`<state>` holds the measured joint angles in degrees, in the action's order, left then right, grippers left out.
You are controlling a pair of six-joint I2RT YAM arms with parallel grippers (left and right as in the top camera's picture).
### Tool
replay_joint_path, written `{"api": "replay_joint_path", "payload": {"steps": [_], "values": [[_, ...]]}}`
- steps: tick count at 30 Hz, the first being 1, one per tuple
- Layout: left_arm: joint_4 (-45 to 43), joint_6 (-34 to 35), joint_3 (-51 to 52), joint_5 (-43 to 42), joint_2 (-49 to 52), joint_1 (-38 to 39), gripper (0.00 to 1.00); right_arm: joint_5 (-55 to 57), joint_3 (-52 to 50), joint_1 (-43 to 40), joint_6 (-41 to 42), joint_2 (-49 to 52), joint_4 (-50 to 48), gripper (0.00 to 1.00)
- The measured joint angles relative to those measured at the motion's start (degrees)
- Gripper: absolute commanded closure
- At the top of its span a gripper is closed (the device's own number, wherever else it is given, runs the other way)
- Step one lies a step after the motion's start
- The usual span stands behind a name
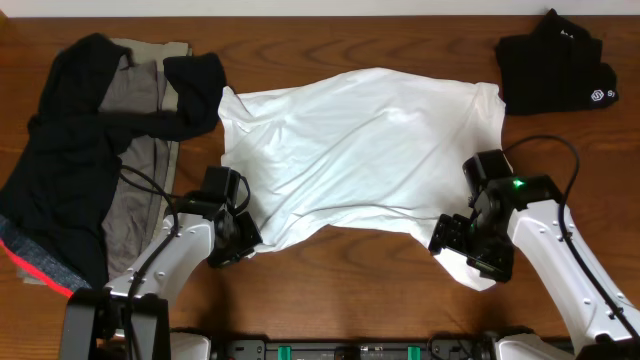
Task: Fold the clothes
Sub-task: 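Grasp the T-shirt's bottom hem corners with both grippers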
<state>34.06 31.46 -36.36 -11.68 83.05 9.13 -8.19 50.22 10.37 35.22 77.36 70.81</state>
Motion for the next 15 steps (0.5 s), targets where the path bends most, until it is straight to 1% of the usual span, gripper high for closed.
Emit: {"api": "replay_joint_path", "payload": {"steps": [3,9,15], "values": [[-1.2,0.0,0.0,0.0,0.1,0.0,0.94,1.2,-3.3,0.0,1.7,-0.2,-2.1,0.09],[-2.5,0.0,0.0,0.0,0.1,0.0,0.94,2.7,-12.6,0.0,4.7,-0.2,-9.2,0.11],[-4.6,0.0,0.0,0.0,0.2,0.0,0.94,2.9,-15.8,0.0,6.3,-0.2,-15.7,0.13]]}}
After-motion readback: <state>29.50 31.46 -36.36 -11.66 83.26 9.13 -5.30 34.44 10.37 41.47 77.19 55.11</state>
